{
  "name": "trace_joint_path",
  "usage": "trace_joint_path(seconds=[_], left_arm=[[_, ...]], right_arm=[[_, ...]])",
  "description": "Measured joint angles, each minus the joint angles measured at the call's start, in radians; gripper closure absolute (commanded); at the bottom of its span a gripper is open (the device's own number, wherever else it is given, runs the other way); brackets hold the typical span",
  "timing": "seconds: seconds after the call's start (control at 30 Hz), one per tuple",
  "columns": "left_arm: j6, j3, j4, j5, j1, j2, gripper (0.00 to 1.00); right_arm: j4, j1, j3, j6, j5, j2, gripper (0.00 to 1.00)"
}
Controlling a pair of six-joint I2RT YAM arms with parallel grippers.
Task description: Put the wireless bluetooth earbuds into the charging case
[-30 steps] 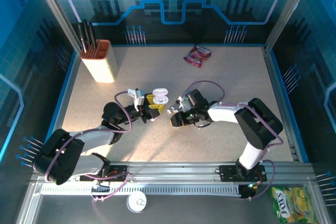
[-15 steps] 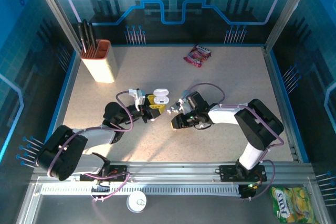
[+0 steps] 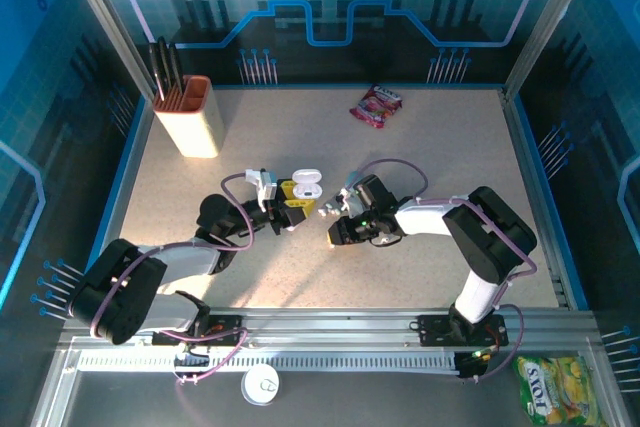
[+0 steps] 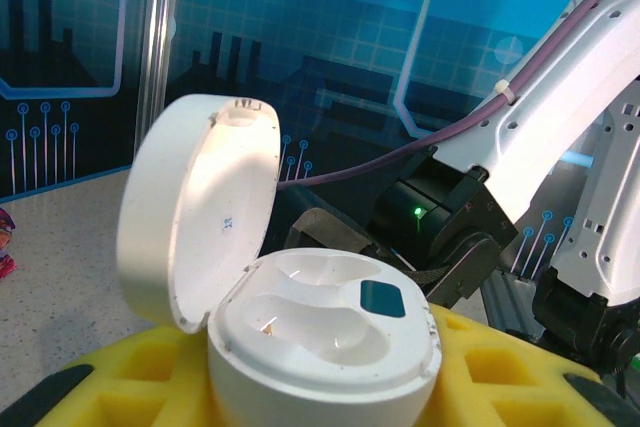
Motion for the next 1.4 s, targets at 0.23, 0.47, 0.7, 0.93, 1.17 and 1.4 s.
trace_joint_path(seconds=[0.23, 0.47, 0.7, 0.93, 1.17, 1.4], left_arm=[[0.003, 0.0, -0.001, 0.0, 0.0, -0.008, 0.6], [0.05, -0.001, -0.039, -0.009, 0.0, -0.037, 0.6], [0.126, -0.001, -0.14, -0.034, 0.0, -0.078, 0.6], [0.161, 0.0, -0.198, -0.046, 0.0, -0.081, 0.6], [0.177, 0.0, -0.222, -0.047, 0.0, -0.081, 0.6], [0.186, 0.0, -0.245, -0.048, 0.0, -0.079, 0.6]], right_arm=[[-0.007, 0.011, 0.003, 0.003, 0.034, -0.007, 0.8], [-0.095, 0.02, -0.003, 0.002, 0.223, -0.144, 0.79], [-0.276, 0.036, 0.041, -0.018, 0.526, -0.263, 0.79], [-0.465, 0.084, 0.163, -0.027, 0.822, -0.23, 0.8], [-0.539, 0.108, 0.208, -0.029, 0.928, -0.177, 0.79], [-0.452, 0.123, 0.153, -0.085, 0.874, -0.281, 0.8]])
